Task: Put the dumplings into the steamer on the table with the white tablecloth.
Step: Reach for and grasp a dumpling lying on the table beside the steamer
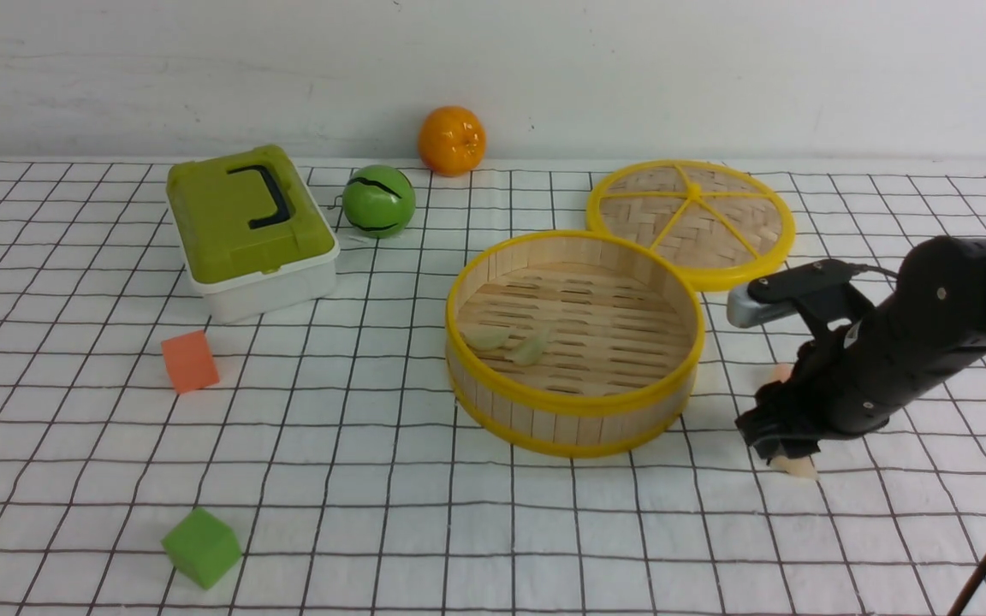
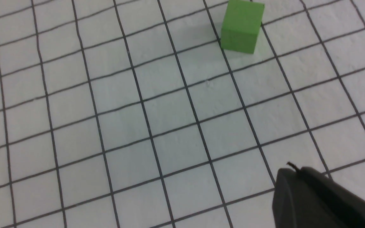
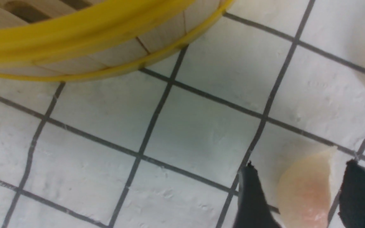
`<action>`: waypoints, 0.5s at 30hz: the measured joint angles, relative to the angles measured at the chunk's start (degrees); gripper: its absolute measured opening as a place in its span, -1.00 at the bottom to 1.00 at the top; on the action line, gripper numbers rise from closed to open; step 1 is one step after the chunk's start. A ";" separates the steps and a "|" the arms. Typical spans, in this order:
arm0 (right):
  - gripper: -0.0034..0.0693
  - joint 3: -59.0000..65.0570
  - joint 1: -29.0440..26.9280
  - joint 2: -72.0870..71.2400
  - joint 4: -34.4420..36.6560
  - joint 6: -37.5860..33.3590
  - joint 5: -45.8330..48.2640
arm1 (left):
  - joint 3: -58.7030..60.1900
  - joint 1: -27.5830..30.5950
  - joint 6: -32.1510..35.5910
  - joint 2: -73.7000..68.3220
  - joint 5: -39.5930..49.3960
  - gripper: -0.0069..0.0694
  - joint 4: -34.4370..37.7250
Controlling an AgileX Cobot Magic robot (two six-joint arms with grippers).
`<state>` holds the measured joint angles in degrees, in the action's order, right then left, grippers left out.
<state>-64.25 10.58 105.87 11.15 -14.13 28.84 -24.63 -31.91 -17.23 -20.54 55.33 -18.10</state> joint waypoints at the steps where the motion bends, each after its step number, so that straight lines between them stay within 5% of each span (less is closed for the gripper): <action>1: 0.11 0.00 0.00 0.09 0.00 0.00 0.00 | 0.00 0.00 0.00 0.17 -0.04 -0.85 -0.01; 4: -0.01 0.00 0.00 1.61 0.00 1.00 0.62 | 0.05 0.00 0.00 2.17 -0.22 -0.85 -0.21; 8: -0.41 -0.33 -0.25 1.61 -0.21 2.66 1.67 | 0.05 0.00 -0.10 3.60 0.44 -0.85 -0.40; 15: -0.41 -8.16 0.05 -2.85 5.64 2.97 13.35 | 0.05 0.00 -0.22 3.67 2.06 -0.85 -0.40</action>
<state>-72.42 10.63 103.01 16.79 -11.15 42.19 -24.57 -31.91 -17.45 -16.86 57.39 -18.50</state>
